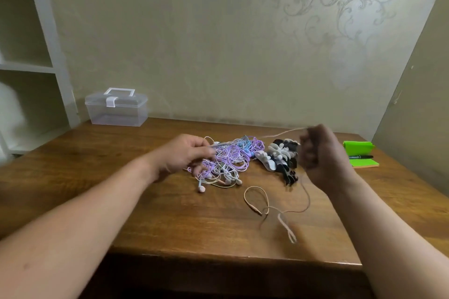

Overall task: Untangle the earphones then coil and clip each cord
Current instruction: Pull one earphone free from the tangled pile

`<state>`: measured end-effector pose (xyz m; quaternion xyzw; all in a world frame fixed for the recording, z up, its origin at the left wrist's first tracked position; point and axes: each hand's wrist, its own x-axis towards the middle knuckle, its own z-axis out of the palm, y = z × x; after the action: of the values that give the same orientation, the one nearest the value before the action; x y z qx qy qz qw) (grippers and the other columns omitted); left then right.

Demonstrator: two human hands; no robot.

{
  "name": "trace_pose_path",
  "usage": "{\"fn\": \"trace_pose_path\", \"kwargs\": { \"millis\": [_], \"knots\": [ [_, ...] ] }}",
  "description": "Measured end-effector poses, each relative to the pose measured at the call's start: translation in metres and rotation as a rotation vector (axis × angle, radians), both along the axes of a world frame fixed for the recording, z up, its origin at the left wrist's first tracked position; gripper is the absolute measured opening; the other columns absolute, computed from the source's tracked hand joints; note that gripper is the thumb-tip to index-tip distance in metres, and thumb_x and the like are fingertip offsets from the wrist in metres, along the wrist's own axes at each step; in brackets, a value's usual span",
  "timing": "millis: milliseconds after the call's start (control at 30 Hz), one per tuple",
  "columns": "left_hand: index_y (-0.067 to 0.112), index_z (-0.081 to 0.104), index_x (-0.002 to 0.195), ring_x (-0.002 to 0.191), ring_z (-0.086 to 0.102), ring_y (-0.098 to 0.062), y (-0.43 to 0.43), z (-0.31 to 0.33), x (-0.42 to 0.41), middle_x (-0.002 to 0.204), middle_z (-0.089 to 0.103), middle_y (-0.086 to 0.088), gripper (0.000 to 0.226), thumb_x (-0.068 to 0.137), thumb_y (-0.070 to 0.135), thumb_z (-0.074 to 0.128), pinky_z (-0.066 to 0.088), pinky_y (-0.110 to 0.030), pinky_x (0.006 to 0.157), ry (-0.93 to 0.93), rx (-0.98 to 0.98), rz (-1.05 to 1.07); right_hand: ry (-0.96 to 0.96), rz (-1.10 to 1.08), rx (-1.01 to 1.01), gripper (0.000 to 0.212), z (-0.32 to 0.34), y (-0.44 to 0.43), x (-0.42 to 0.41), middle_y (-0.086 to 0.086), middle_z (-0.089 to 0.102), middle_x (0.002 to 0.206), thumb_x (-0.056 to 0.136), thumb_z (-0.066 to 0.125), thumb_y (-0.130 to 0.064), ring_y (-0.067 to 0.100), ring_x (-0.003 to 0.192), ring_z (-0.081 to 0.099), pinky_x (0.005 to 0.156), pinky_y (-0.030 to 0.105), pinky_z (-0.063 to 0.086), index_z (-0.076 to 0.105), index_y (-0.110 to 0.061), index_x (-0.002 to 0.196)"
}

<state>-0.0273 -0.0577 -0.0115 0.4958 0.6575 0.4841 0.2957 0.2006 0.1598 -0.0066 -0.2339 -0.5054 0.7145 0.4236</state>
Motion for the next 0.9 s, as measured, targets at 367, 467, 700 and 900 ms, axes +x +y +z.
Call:
{"fn": "trace_pose_path", "kwargs": {
  "millis": [367, 467, 700, 900],
  "knots": [
    [0.006, 0.075, 0.097, 0.059, 0.053, 0.002, 0.033, 0.005, 0.015, 0.067, 0.067, 0.015, 0.013, 0.101, 0.016, 0.067, 0.043, -0.015, 0.061, 0.243, 0.027, 0.001, -0.77, 0.009, 0.973, 0.05, -0.031, -0.047, -0.042, -0.001, 0.062, 0.136, 0.104, 0.051, -0.049, 0.016, 0.126, 0.057, 0.107, 0.038, 0.045, 0.057, -0.02, 0.144],
    [0.005, 0.069, 0.087, 0.054, 0.053, 0.002, 0.048, 0.003, 0.028, 0.058, 0.063, 0.015, 0.025, 0.096, -0.011, 0.052, 0.042, -0.019, 0.059, 0.229, 0.021, 0.002, -0.492, 0.352, 0.576, 0.055, -0.023, -0.073, -0.066, 0.0, 0.068, 0.098, 0.101, 0.049, -0.063, 0.011, 0.084, 0.065, 0.077, 0.034, 0.055, 0.063, -0.013, 0.119],
    [0.006, 0.068, 0.086, 0.051, 0.044, -0.01, 0.028, 0.004, 0.005, 0.059, 0.053, 0.002, 0.024, 0.097, 0.028, 0.071, 0.037, -0.022, 0.049, 0.111, -0.078, -0.003, -0.421, -0.027, 0.401, 0.034, -0.037, -0.015, -0.035, -0.011, 0.047, 0.048, 0.101, 0.066, -0.042, 0.013, 0.048, 0.036, 0.051, 0.027, 0.027, 0.07, -0.016, 0.079],
    [0.012, 0.064, 0.077, 0.042, 0.045, -0.017, 0.012, 0.012, -0.009, 0.052, 0.04, -0.005, 0.03, 0.096, 0.035, 0.071, 0.055, -0.054, 0.086, -0.056, -0.119, -0.147, -0.264, -0.104, 0.147, 0.033, -0.047, 0.005, -0.013, -0.005, 0.036, 0.047, 0.106, 0.061, -0.034, 0.008, 0.039, 0.031, 0.038, 0.023, 0.026, 0.063, -0.008, 0.086]
  ]
}}
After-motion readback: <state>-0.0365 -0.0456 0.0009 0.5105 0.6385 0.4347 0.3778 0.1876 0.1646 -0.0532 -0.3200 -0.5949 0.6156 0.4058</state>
